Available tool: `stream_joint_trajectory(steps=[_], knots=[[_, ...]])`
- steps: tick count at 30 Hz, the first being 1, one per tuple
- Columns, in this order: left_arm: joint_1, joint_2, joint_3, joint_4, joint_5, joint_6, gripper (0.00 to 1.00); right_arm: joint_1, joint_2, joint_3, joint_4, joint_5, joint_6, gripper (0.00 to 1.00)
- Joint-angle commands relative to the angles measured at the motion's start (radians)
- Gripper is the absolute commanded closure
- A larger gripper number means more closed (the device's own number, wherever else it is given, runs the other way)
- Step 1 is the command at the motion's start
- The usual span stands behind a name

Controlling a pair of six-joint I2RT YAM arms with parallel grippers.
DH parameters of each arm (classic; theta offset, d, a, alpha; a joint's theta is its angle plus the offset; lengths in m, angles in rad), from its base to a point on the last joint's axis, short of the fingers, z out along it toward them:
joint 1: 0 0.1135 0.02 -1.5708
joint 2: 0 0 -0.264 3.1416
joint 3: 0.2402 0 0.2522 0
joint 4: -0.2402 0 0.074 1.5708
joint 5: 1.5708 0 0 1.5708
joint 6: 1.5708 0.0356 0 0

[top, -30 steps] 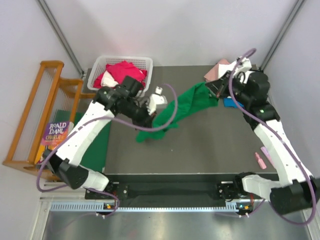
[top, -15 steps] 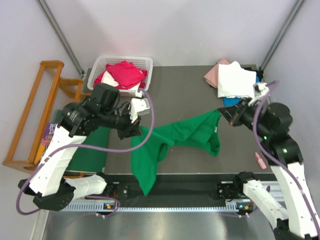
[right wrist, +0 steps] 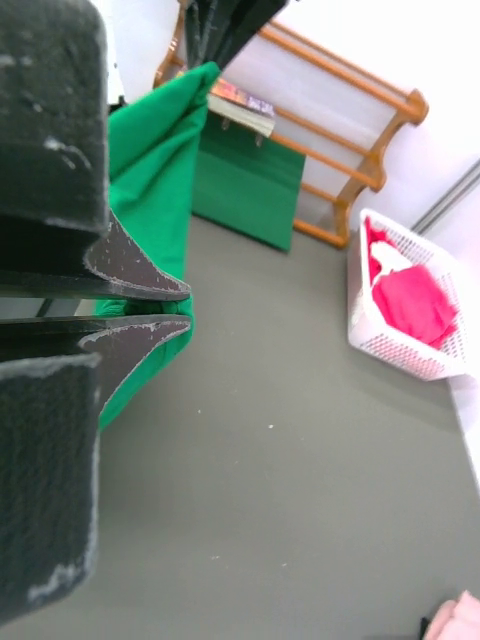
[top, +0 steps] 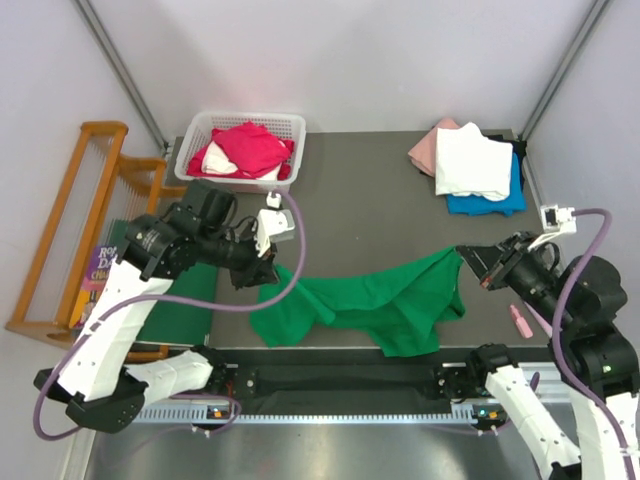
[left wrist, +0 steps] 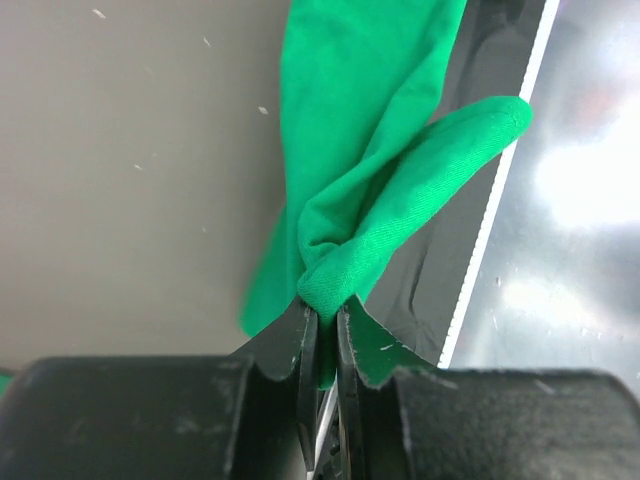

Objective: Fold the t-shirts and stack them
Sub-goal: Flatten the tshirt out

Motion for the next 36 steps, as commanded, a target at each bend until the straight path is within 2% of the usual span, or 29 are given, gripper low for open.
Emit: stream_joint_trajectory(steps=[1, 4, 7, 9, 10, 12, 13, 17, 19, 22, 23, 25, 26, 31, 34, 36], knots=[[0.005, 0.012, -0.146, -0.098, 0.005, 0.077, 0.89, -0.008, 0.074, -0.080, 0.085, 0.046, 0.003, 1.00], [0.006, 0.038, -0.288, 0.037, -0.076, 0.102, 0.91, -0.007, 0.164, -0.160, 0.220, 0.054, 0.004, 1.00], [0.024, 0.126, -0.369, 0.158, -0.128, 0.140, 0.95, -0.007, 0.299, -0.219, 0.372, 0.072, 0.003, 1.00], [0.069, 0.199, -0.372, 0.203, -0.112, 0.186, 0.96, -0.009, 0.379, -0.226, 0.474, 0.080, -0.002, 1.00], [0.145, 0.284, -0.349, 0.220, -0.077, 0.203, 0.97, -0.008, 0.465, -0.220, 0.513, 0.089, -0.006, 1.00], [0.230, 0.389, -0.293, 0.238, -0.052, 0.248, 0.98, -0.009, 0.554, -0.203, 0.577, 0.100, -0.019, 1.00], [0.306, 0.506, -0.215, 0.231, -0.046, 0.263, 0.97, -0.012, 0.643, -0.181, 0.594, 0.110, -0.022, 1.00], [0.443, 0.807, 0.026, 0.196, -0.035, 0.289, 0.95, -0.026, 0.826, -0.119, 0.671, 0.109, -0.020, 1.00], [0.489, 0.950, 0.158, 0.176, -0.055, 0.284, 0.87, -0.032, 0.904, -0.089, 0.709, 0.106, -0.016, 1.00], [0.506, 1.053, 0.263, 0.180, -0.119, 0.258, 0.52, -0.040, 0.982, -0.047, 0.729, 0.101, -0.014, 1.00], [0.505, 1.062, 0.280, 0.171, -0.118, 0.252, 0.29, -0.043, 0.999, -0.035, 0.729, 0.100, -0.017, 1.00], [0.494, 1.049, 0.320, 0.145, -0.081, 0.238, 0.14, -0.047, 1.031, -0.015, 0.731, 0.097, -0.022, 1.00], [0.486, 1.034, 0.330, 0.131, -0.061, 0.234, 0.01, -0.049, 1.041, -0.012, 0.740, 0.092, -0.022, 1.00], [0.373, 0.862, 0.334, 0.111, 0.037, 0.185, 0.01, -0.063, 1.087, -0.002, 0.752, 0.075, -0.030, 1.00], [0.240, 0.776, 0.295, 0.165, 0.036, 0.117, 0.01, -0.064, 1.102, -0.012, 0.763, 0.055, -0.023, 1.00], [0.157, 0.733, 0.208, 0.270, 0.037, 0.053, 0.01, -0.064, 1.104, -0.021, 0.769, 0.046, -0.013, 1.00]])
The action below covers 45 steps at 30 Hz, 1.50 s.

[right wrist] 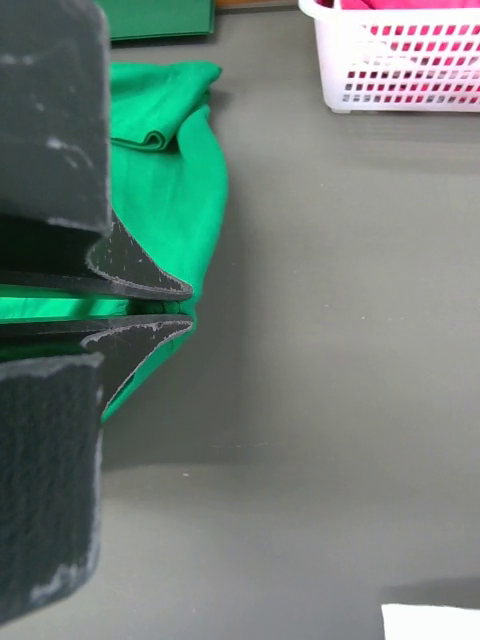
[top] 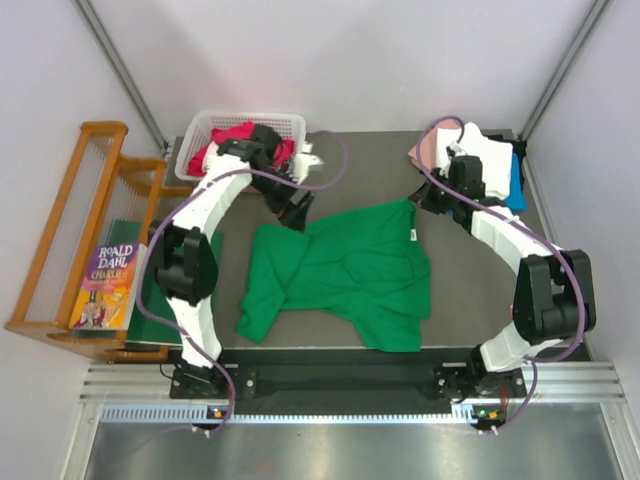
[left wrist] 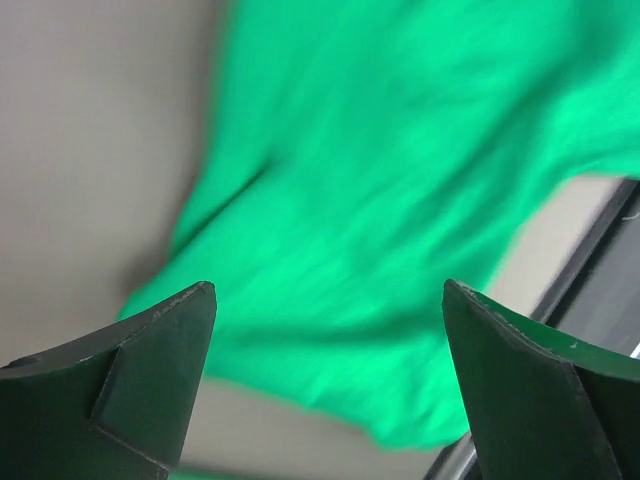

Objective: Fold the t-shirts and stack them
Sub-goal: Flatten the tshirt out

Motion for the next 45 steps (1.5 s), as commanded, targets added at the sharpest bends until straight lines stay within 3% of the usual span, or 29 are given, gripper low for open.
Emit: stream_joint_trajectory(steps=[1, 7, 11, 15, 32, 34, 39, 45], knots=[[-0.179, -0.154, -0.103, 0.139, 0.055, -0.119, 0.01, -0.014, 0.006, 0.023, 0.080, -0.029, 0.002, 1.00], [-0.206, -0.027, -0.140, 0.209, -0.001, -0.222, 0.01, -0.014, -0.015, -0.010, 0.106, -0.047, 0.005, 1.00], [-0.204, 0.028, -0.150, 0.285, -0.169, -0.300, 0.01, -0.014, -0.037, -0.020, 0.097, -0.045, -0.010, 1.00], [-0.204, 0.088, -0.089, 0.262, -0.251, -0.354, 0.01, -0.015, -0.066, -0.034, 0.092, -0.049, -0.015, 1.00], [-0.199, 0.169, -0.138, 0.322, -0.358, -0.377, 0.02, -0.026, -0.103, -0.063, 0.091, -0.059, -0.015, 1.00], [-0.199, 0.180, -0.135, 0.334, -0.369, -0.382, 0.06, -0.026, -0.106, -0.065, 0.089, -0.059, -0.018, 1.00], [-0.199, 0.214, -0.111, 0.321, -0.374, -0.391, 0.49, -0.027, -0.103, -0.066, 0.089, -0.068, -0.013, 1.00], [-0.199, 0.177, -0.137, 0.324, -0.392, -0.382, 0.59, -0.029, -0.095, -0.072, 0.089, -0.073, -0.015, 1.00]])
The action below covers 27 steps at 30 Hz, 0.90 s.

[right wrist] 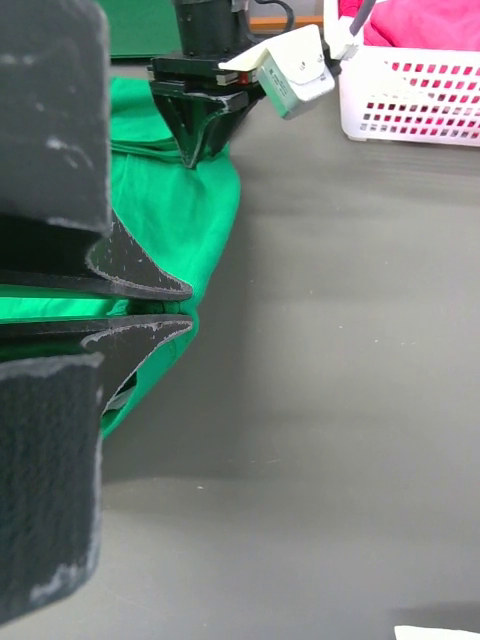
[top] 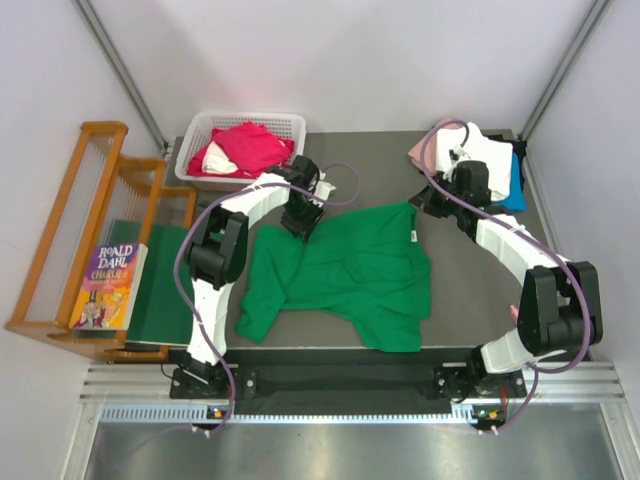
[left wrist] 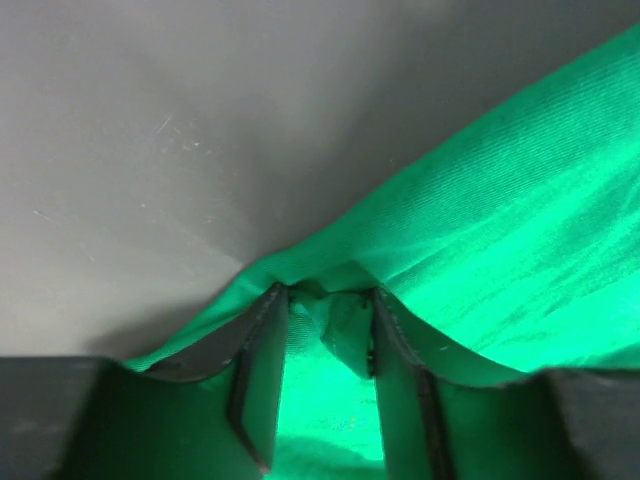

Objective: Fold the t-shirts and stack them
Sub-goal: Flatten the tshirt out

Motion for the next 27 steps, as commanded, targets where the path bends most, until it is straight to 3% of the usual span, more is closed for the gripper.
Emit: stream_joint_trajectory(steps=[1, 3, 5, 12, 19, 27], knots=[[-0.008, -0.013, -0.016, -0.001, 0.005, -0.010, 0.61, -0.014, -0.028, -0.001, 0.048, -0.011, -0.011, 1.00], [-0.006, -0.027, -0.021, -0.010, -0.001, -0.006, 0.69, -0.014, -0.022, 0.002, 0.048, -0.009, -0.014, 1.00], [0.006, -0.054, -0.021, -0.030, -0.004, -0.004, 0.99, -0.017, -0.019, 0.013, 0.049, -0.005, -0.020, 1.00], [0.073, -0.209, -0.029, -0.133, 0.002, 0.060, 1.00, -0.087, -0.019, 0.048, 0.019, -0.005, -0.023, 1.00], [0.190, -0.390, -0.136, -0.182, -0.052, 0.163, 1.00, -0.184, 0.045, 0.087, 0.071, -0.054, 0.015, 1.00], [0.319, -0.447, -0.191, -0.210, -0.006, 0.235, 1.00, -0.187, 0.156, 0.183, 0.092, -0.088, 0.045, 1.00]])
